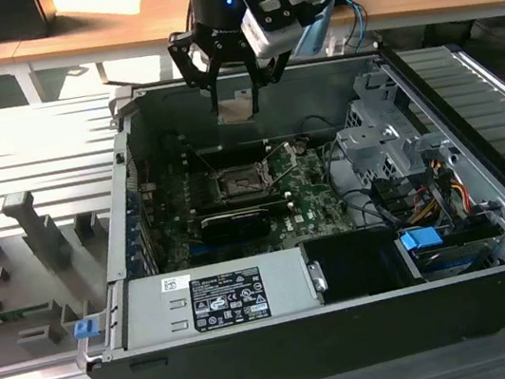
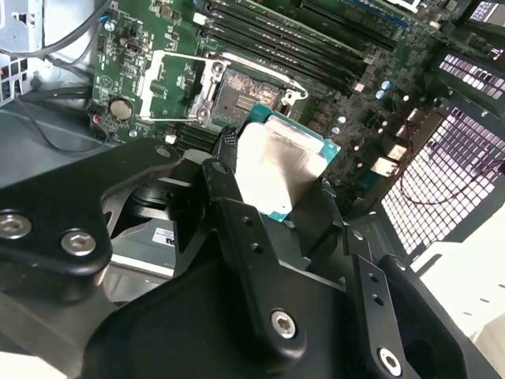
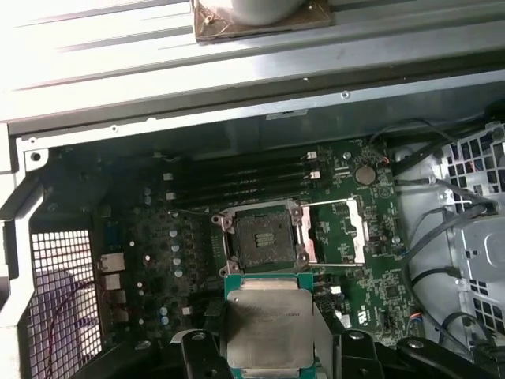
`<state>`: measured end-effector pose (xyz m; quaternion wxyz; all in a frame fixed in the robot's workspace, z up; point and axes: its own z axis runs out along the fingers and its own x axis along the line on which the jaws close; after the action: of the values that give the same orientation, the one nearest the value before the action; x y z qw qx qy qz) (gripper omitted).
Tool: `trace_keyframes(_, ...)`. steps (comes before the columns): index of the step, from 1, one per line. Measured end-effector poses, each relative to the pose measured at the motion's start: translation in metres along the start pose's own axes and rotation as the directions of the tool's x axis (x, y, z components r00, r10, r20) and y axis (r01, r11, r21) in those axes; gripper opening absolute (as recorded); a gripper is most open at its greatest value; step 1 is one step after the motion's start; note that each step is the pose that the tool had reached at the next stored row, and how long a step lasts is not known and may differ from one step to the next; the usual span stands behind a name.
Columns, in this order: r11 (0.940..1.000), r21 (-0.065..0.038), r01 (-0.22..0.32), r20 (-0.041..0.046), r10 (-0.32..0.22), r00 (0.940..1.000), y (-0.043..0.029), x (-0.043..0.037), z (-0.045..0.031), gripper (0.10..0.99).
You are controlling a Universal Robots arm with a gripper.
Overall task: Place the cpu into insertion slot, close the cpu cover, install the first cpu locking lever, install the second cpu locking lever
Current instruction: 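Place the cpu into insertion slot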
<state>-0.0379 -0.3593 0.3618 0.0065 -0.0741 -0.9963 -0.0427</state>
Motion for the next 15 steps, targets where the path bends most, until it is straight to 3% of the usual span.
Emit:
trace_keyframes(2,0.9997,0.000,-0.023,0.0017,0.023,0.9997,-0.0003,0.0000,0.0032,0.529)
trace_keyframes(3,0.9982,-0.001,-0.060,0.0050,0.060,0.9982,-0.0003,0.0000,0.0040,0.529)
trace_keyframes(8,0.9900,-0.003,-0.141,0.0116,0.141,0.9899,-0.0006,0.0000,0.0068,0.529)
trace_keyframes(15,0.9810,-0.005,-0.194,0.0159,0.194,0.9809,-0.0008,0.0001,0.0085,0.529)
